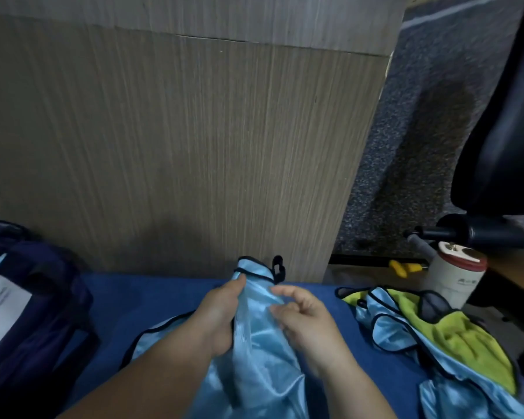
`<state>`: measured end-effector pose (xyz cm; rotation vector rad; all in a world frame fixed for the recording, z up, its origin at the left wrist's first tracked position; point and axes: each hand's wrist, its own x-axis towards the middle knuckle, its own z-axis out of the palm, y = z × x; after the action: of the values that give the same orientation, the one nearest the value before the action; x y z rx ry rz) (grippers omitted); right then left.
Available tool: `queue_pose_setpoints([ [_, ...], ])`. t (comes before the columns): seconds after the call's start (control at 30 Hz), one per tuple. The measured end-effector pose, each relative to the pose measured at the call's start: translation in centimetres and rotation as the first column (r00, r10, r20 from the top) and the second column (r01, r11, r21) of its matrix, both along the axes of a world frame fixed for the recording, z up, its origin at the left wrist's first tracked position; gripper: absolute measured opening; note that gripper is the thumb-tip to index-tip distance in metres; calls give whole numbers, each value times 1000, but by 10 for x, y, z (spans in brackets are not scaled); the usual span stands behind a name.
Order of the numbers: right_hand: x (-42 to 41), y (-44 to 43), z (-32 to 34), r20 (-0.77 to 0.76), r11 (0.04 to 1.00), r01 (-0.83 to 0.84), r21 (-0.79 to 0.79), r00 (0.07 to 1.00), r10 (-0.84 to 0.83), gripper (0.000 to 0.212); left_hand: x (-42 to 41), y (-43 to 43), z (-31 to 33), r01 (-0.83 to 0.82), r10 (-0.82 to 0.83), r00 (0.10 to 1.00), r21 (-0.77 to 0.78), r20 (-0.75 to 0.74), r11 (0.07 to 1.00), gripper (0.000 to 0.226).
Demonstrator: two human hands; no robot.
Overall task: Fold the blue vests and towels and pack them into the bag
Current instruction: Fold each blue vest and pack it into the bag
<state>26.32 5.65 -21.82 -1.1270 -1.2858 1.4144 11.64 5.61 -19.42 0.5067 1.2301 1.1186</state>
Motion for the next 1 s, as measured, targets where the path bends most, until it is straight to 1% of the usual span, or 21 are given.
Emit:
queue_pose_setpoints([
  [0.03, 5, 3, -2, -6, 997, 74, 19, 997, -73, 22, 1, 1, 4, 19, -19, 1000, 8, 11, 1000, 45],
  [0.1, 15, 9, -3, 32, 982, 170, 86, 984, -173, 18, 4, 4, 12, 49, -50, 998, 25, 36, 998, 44],
  [0.17, 24, 10, 0, 87, 974, 175, 141, 978, -188, 18, 6, 7, 16, 77, -78, 995, 25, 68, 997, 49],
  [0.2, 28, 11, 1, 117, 978, 147, 146, 979, -165, 23, 5, 8, 17, 89, -91, 991, 28, 96, 996, 51],
  [0.27, 33, 9, 0, 212, 988, 56, 144, 974, -86, 44, 1, 8, 15, 98, -101, 985, 26, 138, 995, 54],
  [0.37, 32, 9, -11, 389, 981, -117, 155, 920, 49, 77, -14, 7, 2, 94, -93, 985, 4, 143, 996, 56],
  [0.43, 27, 8, -21, 515, 962, -235, 139, 847, 132, 93, -26, 4, -9, 79, -76, 991, -30, 108, 996, 55],
  [0.47, 23, 7, -25, 591, 948, -293, 124, 789, 167, 100, -33, 2, -14, 74, -69, 994, -51, 89, 996, 54],
  [0.53, 17, 5, -33, 758, 913, -396, 101, 625, 187, 106, -45, -2, -23, 59, -53, 996, -95, 65, 994, 52],
  [0.57, 13, 4, -36, 814, 898, -433, 84, 550, 189, 106, -51, -4, -26, 55, -49, 997, -112, 55, 992, 52],
  [0.6, 10, 3, -40, 844, 888, -454, 70, 501, 190, 106, -56, -7, -28, 57, -51, 998, -122, 48, 991, 52],
  [0.67, 4, 0, -44, 877, 874, -483, 54, 441, 190, 112, -65, -12, -31, 81, -75, 996, -129, 47, 988, 52],
  [0.73, 1, -1, -47, 898, 870, -492, 40, 399, 185, 116, -72, -19, -31, 139, -133, 990, -131, 54, 982, 50],
  [0.8, -1, -2, -49, 909, 867, -497, 25, 373, 187, 119, -76, -26, -33, 188, -185, 982, -109, 32, 976, 40],
  [0.87, -3, -3, -50, 915, 860, -509, 25, 357, 185, 120, -78, -28, -39, 190, -190, 982, -63, 3, 980, 33],
  [1.0, -8, -9, -46, 910, 836, -548, 31, 362, 203, 123, -88, -26, -48, 119, -120, 992, -20, -48, 993, 40],
])
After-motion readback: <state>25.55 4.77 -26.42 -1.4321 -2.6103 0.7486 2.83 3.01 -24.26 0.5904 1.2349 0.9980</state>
